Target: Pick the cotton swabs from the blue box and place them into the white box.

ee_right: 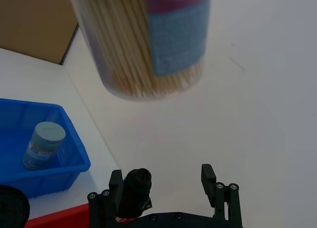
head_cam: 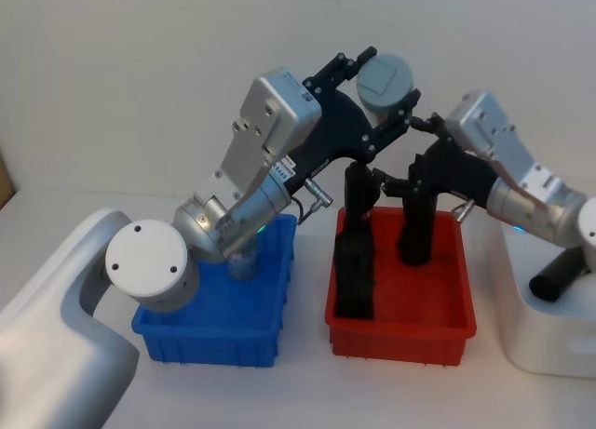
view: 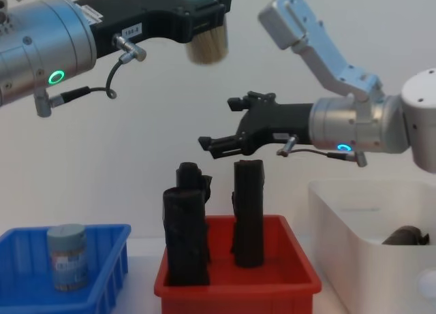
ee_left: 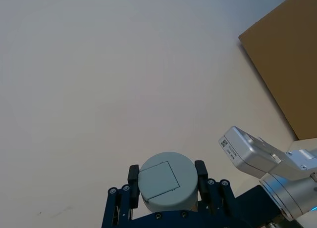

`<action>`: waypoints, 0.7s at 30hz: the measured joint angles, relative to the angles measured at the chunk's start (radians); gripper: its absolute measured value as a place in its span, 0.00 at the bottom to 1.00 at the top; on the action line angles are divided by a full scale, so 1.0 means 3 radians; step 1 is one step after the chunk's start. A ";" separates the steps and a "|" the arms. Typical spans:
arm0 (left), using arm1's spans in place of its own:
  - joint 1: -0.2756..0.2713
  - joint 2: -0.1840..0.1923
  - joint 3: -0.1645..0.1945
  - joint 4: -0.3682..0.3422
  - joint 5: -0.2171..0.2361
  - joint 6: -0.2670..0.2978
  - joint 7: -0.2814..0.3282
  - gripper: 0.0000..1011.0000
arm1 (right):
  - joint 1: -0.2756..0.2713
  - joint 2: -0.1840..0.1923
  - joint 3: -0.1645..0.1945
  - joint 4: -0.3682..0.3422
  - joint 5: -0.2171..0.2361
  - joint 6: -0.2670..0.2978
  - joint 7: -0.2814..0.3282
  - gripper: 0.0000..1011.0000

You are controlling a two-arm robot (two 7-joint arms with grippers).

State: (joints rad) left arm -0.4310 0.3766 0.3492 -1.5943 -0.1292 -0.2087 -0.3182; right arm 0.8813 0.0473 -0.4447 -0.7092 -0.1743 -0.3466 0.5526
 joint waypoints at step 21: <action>0.0072 -0.0028 -0.0041 0.0094 -0.0348 0.0310 0.0326 0.67 | 0.0046 -0.0054 -0.0135 0.0048 -0.0176 -0.0163 -0.0080 0.99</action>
State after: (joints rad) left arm -0.4093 0.3682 0.3368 -1.5660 -0.2334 -0.1159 -0.2203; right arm 0.8950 0.0312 -0.4852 -0.6948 -0.2270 -0.3954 0.5285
